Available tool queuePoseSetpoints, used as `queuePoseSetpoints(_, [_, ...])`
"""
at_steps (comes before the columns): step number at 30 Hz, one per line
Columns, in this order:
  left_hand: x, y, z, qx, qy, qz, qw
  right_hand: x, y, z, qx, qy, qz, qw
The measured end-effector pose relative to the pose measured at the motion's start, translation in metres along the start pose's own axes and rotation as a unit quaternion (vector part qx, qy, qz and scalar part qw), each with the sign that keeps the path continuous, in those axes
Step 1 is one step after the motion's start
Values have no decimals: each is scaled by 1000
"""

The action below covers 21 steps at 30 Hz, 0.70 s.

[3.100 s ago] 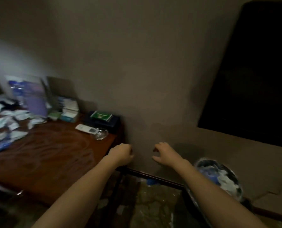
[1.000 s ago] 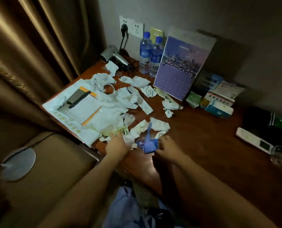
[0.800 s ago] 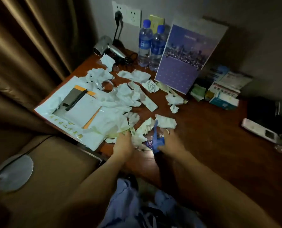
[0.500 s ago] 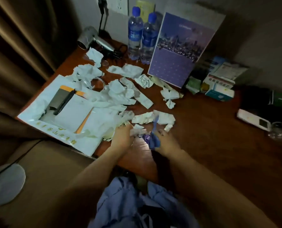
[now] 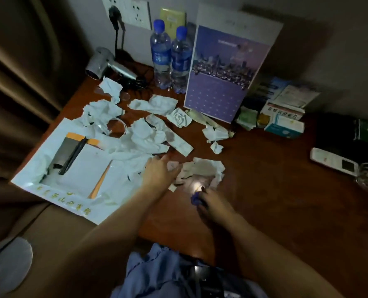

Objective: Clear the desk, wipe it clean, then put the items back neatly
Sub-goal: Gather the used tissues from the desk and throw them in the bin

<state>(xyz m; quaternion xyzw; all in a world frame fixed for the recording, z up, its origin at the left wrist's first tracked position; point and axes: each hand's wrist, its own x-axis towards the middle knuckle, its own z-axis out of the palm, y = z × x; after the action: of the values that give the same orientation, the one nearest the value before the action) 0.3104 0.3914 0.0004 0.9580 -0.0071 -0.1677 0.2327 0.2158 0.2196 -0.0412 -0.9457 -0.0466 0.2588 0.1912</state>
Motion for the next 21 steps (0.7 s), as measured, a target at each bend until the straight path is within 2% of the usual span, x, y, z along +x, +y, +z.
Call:
queuePoseSetpoints(2, [9,7,1,12,8,20,1000,0,7,-15,8,47,3,999])
queuePoseSetpoints(5, [17,15,4,33,-13,27,999,12,19,-39,-20,74,22,997])
queuePoseSetpoints(7, [19,23,9,47,-24,24,998,24,27,-48,-31,46,30,998])
queuePoseSetpoints(10, [19,25,23,81,-82,13,993,39,36,-52,-39,-16,42,998])
queuePoseSetpoints(14, [22,21,38,106,-133,-1,985,51,43,-48,-45,-19,26,998])
queuePoseSetpoints(17, [25,24,43,114,-139,-13,984,53,44,-48,17,-14,18,1000])
queuePoseSetpoints(21, [30,29,44,79,-134,-20,988,47,45,-49,126,-9,71,989])
